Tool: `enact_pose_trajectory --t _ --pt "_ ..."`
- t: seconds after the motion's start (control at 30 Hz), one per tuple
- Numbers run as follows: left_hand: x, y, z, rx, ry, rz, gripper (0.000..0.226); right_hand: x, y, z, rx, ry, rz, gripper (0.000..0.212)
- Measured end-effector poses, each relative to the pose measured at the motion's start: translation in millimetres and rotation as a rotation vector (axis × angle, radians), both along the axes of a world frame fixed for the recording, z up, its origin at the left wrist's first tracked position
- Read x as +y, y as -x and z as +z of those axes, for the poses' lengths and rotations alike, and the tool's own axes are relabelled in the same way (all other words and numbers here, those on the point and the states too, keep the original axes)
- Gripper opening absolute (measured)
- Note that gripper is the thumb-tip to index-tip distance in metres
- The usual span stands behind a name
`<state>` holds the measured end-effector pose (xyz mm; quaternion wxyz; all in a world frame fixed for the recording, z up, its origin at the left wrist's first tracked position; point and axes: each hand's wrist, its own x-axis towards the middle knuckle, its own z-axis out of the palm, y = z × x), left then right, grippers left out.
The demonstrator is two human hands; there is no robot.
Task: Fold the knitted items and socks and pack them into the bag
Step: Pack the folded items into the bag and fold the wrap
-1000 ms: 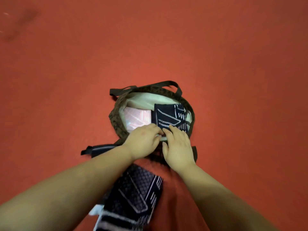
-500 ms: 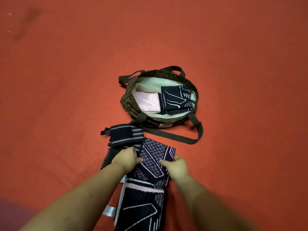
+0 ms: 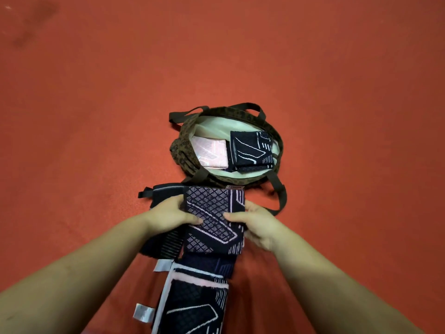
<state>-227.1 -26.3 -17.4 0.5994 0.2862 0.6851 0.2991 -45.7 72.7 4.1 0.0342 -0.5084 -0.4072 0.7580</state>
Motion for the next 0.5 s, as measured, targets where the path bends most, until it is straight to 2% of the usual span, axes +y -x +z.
enact_pose_trajectory --t 0.13,0.23,0.33,0.5 --pt "32 -8 10 -0.020 -0.142 0.142 0.036 43 6 9 -0.078 -0.177 -0.040 0.026" --pt "68 -12 15 0.220 -0.161 0.191 0.033 72 12 8 -0.257 -0.373 0.014 0.019" --pt "104 -11 23 0.468 -0.129 0.143 0.035 100 24 8 -0.403 -0.542 0.126 0.046" --pt "158 3 22 0.739 -0.010 0.063 0.040 136 55 18 -0.504 -0.739 0.179 0.043"
